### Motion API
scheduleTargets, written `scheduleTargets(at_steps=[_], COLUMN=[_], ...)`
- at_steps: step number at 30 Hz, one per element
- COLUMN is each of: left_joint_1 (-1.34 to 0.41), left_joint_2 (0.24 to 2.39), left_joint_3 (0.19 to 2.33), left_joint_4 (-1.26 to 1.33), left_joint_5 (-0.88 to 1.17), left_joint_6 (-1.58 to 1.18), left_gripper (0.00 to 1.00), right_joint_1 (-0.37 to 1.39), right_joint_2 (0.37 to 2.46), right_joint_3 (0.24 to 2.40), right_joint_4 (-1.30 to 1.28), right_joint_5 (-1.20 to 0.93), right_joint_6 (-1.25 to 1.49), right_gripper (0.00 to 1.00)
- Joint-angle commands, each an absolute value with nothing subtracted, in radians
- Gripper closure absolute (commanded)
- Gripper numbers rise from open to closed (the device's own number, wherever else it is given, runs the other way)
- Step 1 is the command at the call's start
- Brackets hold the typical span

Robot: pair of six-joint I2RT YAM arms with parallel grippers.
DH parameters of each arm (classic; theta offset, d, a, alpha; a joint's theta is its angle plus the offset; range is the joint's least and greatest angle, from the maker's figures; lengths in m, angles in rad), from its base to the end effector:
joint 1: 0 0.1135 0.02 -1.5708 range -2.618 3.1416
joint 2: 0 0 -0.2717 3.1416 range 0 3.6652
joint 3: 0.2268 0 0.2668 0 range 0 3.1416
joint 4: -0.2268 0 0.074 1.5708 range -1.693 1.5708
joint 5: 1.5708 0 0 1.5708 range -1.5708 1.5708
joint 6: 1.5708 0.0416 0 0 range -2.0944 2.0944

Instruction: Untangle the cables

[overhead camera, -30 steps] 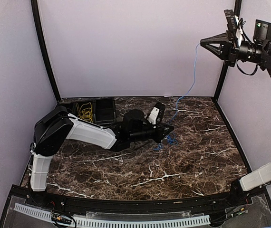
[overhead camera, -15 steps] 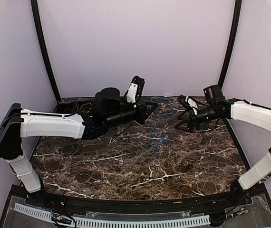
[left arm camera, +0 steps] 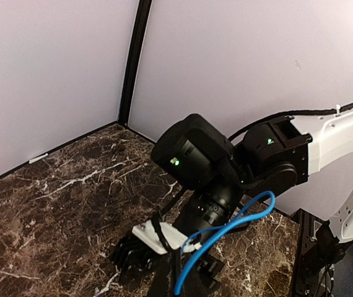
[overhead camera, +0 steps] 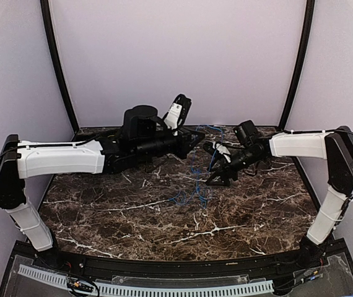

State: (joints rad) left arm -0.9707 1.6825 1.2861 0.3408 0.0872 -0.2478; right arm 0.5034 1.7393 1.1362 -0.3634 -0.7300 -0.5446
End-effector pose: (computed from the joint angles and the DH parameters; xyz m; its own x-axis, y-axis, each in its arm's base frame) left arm 0.2390 -0.3557 0.3321 -0.2441 -0.0759 -0.9668 0.8369 0.4871 -0.2496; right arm 0.3137 0.2044 0.1969 -0.2584 -0.5830 -0.7703 -0.9648 0.1963 0.1750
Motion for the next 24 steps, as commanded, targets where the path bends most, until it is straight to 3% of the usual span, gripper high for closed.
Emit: scheduleTargets(at_steps=[1,11,13,18,19,24], left_joint_1=[-0.977,-0.984,-0.985,-0.989,-0.989,-0.989], left_joint_2=[1.595,1.596,1.609,1.627,1.631,1.640], left_joint_3=[1.428,1.634,1.675,1.797,1.815,1.959], left_joint_4=[0.248,0.148,0.128,0.056,0.035,-0.029], left_joint_5=[0.082,0.092,0.101,0.091,0.081,0.043], left_joint_6=[-0.160,-0.097,-0.090,-0.050,-0.033,0.052], left_gripper=[1.00,1.00,1.00,1.00,1.00,1.00], right_joint_1=[0.518,0.583,0.605,0.624,0.620,0.588], right_joint_2=[1.745,1.873,1.915,1.959,1.960,1.979], right_joint_3=[1.187,1.265,1.295,1.308,1.299,1.271], right_joint_4=[-0.394,-0.387,-0.407,-0.387,-0.372,-0.336], right_joint_5=[-0.895,-0.920,-0.933,-0.875,-0.856,-0.792], right_joint_6=[-0.542,-0.499,-0.497,-0.446,-0.427,-0.380], right_gripper=[0.17,0.17,0.28,0.92,1.00,1.00])
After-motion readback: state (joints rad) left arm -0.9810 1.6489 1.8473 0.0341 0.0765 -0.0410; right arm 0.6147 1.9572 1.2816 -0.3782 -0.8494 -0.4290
